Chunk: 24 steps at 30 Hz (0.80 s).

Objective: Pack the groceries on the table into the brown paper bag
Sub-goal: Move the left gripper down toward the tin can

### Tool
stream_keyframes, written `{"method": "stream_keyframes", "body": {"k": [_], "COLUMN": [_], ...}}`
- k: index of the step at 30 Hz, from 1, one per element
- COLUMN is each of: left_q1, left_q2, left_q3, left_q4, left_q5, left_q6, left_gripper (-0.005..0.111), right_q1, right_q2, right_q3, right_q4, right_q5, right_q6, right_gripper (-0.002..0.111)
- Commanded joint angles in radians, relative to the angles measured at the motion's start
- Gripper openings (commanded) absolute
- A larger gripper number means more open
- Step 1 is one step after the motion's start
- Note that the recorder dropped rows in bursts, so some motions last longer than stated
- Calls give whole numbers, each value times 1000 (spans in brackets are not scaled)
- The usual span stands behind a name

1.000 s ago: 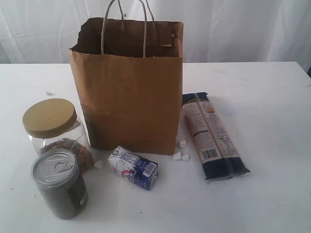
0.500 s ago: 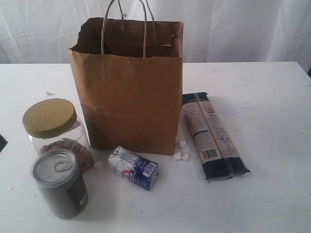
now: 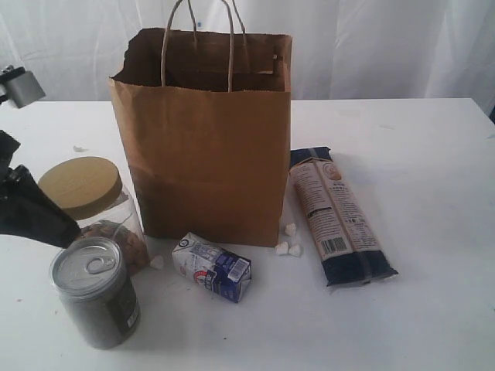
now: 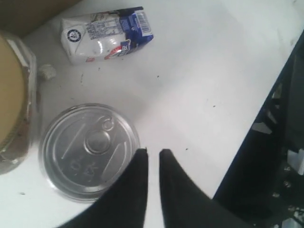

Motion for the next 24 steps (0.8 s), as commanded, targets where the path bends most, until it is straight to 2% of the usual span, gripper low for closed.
{"method": "stream_keyframes", "body": {"k": [1,5,8,15,24], "left_q1": [-4,-4,-5,-5,-5], "left_q2": [-6,-6,-6,-8,-8], "left_q3": [43,123,174,211,210], "left_q4": [27,-94,-177,-126,-94], "left_q5": [-40,-87,-118,-217,-251], "left_q6": [58,61,114,137,137], "left_gripper": [47,86,100,102,102], "right_q1": [-5,-5,-5,-5,-5], "right_q2": [-5,-5,-5,-5,-5], "right_q3": [-1,-1,-1,-1,-1], "right_q4": [-5,-3,-3,-3,-3], "right_q5": [-2,-2,-2,-2,-2], "right_q6": [-5,-5,-5,-5,-5], "right_gripper": [0,0,0,0,0]}}
